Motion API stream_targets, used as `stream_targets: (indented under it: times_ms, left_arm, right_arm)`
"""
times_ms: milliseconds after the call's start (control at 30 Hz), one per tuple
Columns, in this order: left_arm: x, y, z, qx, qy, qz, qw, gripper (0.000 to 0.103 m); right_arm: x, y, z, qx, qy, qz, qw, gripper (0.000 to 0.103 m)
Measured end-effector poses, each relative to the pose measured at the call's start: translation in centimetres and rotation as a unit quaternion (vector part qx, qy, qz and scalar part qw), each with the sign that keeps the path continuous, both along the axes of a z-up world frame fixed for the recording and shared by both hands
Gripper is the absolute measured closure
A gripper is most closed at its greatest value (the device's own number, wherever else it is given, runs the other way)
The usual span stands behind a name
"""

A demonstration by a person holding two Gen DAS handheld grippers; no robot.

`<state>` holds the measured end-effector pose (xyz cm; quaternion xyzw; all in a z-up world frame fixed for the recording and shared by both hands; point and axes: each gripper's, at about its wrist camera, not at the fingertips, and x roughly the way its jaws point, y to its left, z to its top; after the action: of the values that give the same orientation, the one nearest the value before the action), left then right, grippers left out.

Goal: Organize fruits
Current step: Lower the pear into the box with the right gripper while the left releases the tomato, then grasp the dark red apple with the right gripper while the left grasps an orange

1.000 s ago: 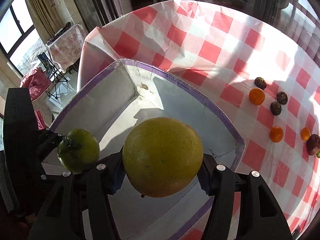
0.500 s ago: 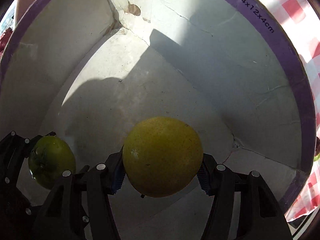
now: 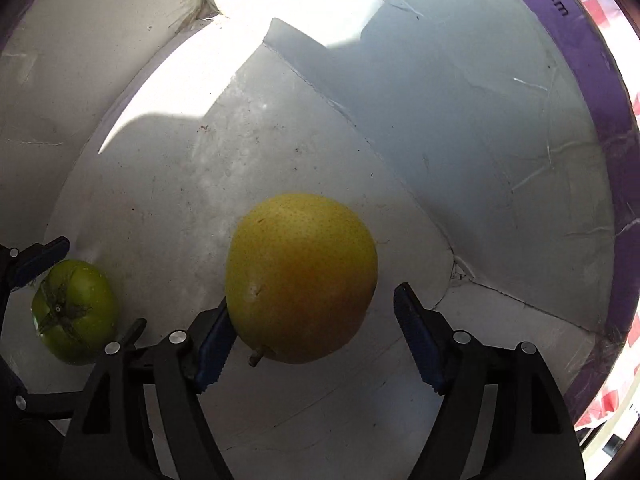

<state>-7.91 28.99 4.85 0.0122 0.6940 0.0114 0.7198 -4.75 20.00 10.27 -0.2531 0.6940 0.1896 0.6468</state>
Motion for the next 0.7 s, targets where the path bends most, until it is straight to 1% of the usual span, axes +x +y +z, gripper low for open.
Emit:
stream_targets:
  times_ms: [67, 133, 233, 300, 333, 400, 433, 467, 500, 533, 567, 600, 633, 667, 700]
  left_arm:
    - [0.5, -0.3, 1.6, -0.005, -0.027, -0.002, 0.9996, 0.024]
    - [0.8, -0.5, 3.7, -0.01, -0.07, -0.004, 0.9975, 0.024]
    - [0.7, -0.8, 7.4, -0.006, -0.144, -0.005, 0.9895, 0.021]
    - [0.5, -0.8, 9.6, -0.011, -0.188, 0.002, 0.9821, 0.016]
    - [0.3, -0.7, 10.8, -0.012, -0.21, 0.007, 0.9775, 0.011]
    - [-0.2, -0.8, 13.0, -0.007, -0.256, 0.019, 0.9665, 0.003]
    - [-0.9, 0.0, 13.5, -0.001, -0.279, 0.025, 0.9598, 0.002]
    - [-1.4, 0.1, 14.3, 0.005, -0.302, 0.033, 0.9526, 0.002]
    - [-1.8, 0.0, 15.3, 0.008, -0.325, 0.041, 0.9448, 0.002]
    - [-4.0, 0.1, 13.8, 0.01, -0.35, 0.047, 0.9354, 0.002]
    - [-4.1, -0.5, 14.8, 0.01, -0.371, 0.052, 0.9272, 0.002]
    - [-4.1, -0.8, 15.1, 0.01, -0.392, 0.054, 0.9181, 0.002]
    - [-3.6, -1.5, 15.8, 0.009, -0.41, 0.056, 0.9101, 0.002]
    - [-3.2, -2.5, 16.6, 0.007, -0.418, 0.056, 0.9067, 0.002]
    - [-2.5, -3.6, 17.3, 0.001, -0.418, 0.053, 0.907, 0.002]
  right_arm:
    - [-0.5, -0.5, 1.7, 0.031, -0.011, -0.01, 0.999, 0.029]
    - [-0.9, -1.4, 3.7, 0.071, -0.022, -0.014, 0.997, 0.028]
    - [-1.8, -3.1, 7.2, 0.128, -0.053, -0.02, 0.99, 0.028]
    - [-2.3, -4.8, 9.9, 0.185, -0.079, -0.03, 0.979, 0.03]
    - [-2.7, -6.4, 12.0, 0.224, -0.094, -0.037, 0.969, 0.029]
    - [-3.8, -8.2, 15.1, 0.284, -0.137, -0.061, 0.947, 0.027]
    - [-4.5, -9.1, 16.7, 0.316, -0.158, -0.074, 0.932, 0.027]
    - [-4.8, -11.0, 17.8, 0.345, -0.179, -0.09, 0.917, 0.027]
    - [-4.6, -12.3, 18.5, 0.363, -0.2, -0.112, 0.903, 0.027]
    - [-4.2, -13.3, 18.5, 0.373, -0.222, -0.136, 0.891, 0.026]
    - [-3.1, -13.3, 17.8, 0.376, -0.243, -0.162, 0.879, 0.024]
    - [-2.4, -14.5, 16.7, 0.375, -0.262, -0.19, 0.869, 0.022]
    - [-2.1, -16.3, 16.6, 0.366, -0.277, -0.221, 0.86, 0.022]
    - [-1.1, -18.0, 15.8, 0.349, -0.29, -0.255, 0.854, 0.021]
    - [-0.7, -20.2, 14.9, 0.327, -0.301, -0.287, 0.849, 0.019]
